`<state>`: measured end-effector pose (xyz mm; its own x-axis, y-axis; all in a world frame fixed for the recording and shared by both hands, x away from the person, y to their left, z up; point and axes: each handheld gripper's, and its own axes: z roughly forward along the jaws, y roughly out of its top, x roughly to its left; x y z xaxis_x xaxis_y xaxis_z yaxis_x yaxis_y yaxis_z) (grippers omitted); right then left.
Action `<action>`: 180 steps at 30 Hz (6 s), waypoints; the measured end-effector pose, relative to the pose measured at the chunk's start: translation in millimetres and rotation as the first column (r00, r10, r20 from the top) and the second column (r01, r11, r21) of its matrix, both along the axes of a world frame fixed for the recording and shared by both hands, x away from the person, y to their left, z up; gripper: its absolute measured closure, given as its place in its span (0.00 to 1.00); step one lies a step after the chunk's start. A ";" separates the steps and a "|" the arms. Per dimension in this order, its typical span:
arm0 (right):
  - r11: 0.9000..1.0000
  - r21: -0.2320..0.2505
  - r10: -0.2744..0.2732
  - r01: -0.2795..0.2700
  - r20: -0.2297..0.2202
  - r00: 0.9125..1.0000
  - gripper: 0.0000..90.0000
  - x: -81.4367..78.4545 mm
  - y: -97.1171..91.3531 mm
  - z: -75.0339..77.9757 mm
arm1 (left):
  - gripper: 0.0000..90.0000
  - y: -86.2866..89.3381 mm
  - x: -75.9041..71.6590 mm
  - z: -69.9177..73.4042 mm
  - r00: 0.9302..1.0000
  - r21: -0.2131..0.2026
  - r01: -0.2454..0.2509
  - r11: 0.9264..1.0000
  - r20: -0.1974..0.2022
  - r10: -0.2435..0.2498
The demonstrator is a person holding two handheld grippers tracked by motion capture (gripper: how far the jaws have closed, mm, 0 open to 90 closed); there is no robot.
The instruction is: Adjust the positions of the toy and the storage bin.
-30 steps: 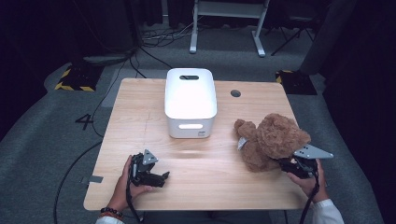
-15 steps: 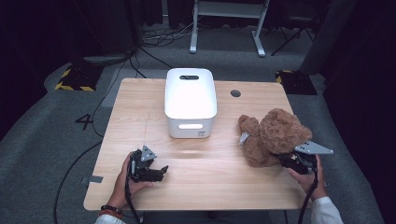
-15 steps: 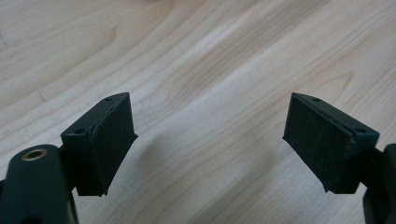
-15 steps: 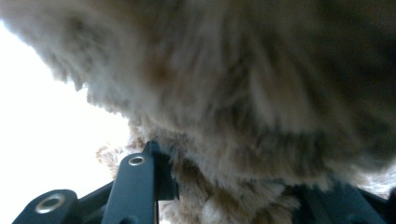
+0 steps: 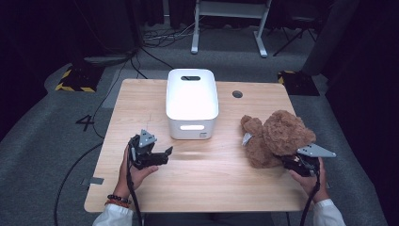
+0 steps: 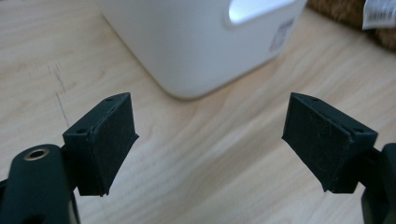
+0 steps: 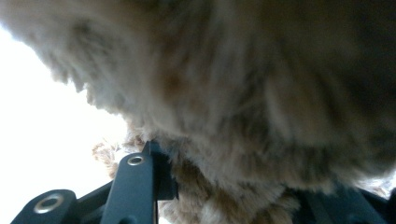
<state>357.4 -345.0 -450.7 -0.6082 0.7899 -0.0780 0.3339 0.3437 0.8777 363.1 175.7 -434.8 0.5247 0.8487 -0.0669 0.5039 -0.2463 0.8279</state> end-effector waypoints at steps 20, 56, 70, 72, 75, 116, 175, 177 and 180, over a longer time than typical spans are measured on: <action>1.000 -0.006 0.008 -0.008 0.004 1.000 0.63 -1.4 -0.3 -1.8 | 0.20 -17.1 42.7 38.2 0.991 -0.053 -0.047 0.997 0.123 0.053; 1.000 -0.019 0.019 -0.019 0.018 1.000 0.62 0.3 0.6 -1.9 | 0.42 -28.4 105.1 31.2 0.993 -0.067 -0.102 0.993 -0.064 0.097; 1.000 -0.022 0.015 -0.015 0.019 1.000 0.62 0.7 1.2 -1.5 | 0.42 -42.4 81.1 30.9 0.998 -0.101 -0.033 0.994 -0.062 0.027; 1.000 -0.022 0.015 -0.015 0.019 1.000 0.62 0.8 1.2 -1.4 | 0.42 -45.0 77.3 30.9 0.998 -0.101 -0.026 0.995 -0.060 0.020; 1.000 -0.020 0.017 -0.017 0.018 1.000 0.62 1.2 1.2 -1.4 | 0.43 -48.8 71.8 29.6 0.998 -0.118 -0.011 0.993 -0.056 0.005; 1.000 -0.014 0.028 -0.027 0.013 1.000 0.62 2.3 -0.5 -0.9 | 0.32 -87.5 3.1 32.5 0.993 -0.107 0.116 0.988 0.006 -0.116; 0.996 0.039 0.082 -0.084 0.047 0.996 0.75 8.6 2.9 -1.6 | 0.17 -4.3 -44.4 -69.8 0.966 0.155 0.227 0.961 -0.164 -0.201; 0.996 0.040 0.083 -0.085 0.046 0.995 0.75 8.3 3.5 -1.4 | 0.17 -4.3 -44.4 -69.8 0.966 0.154 0.227 0.962 -0.164 -0.201; 0.996 0.053 0.074 -0.077 0.045 0.996 0.75 8.0 2.9 -1.4 | 0.17 -4.3 -44.4 -69.8 0.966 0.154 0.226 0.962 -0.164 -0.201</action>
<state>365.4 -342.1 -452.1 -0.6633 0.7457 -0.0632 0.2707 0.3178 0.9087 318.7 171.4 -504.6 0.6905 0.7231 -0.0201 0.5355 -0.4923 0.6862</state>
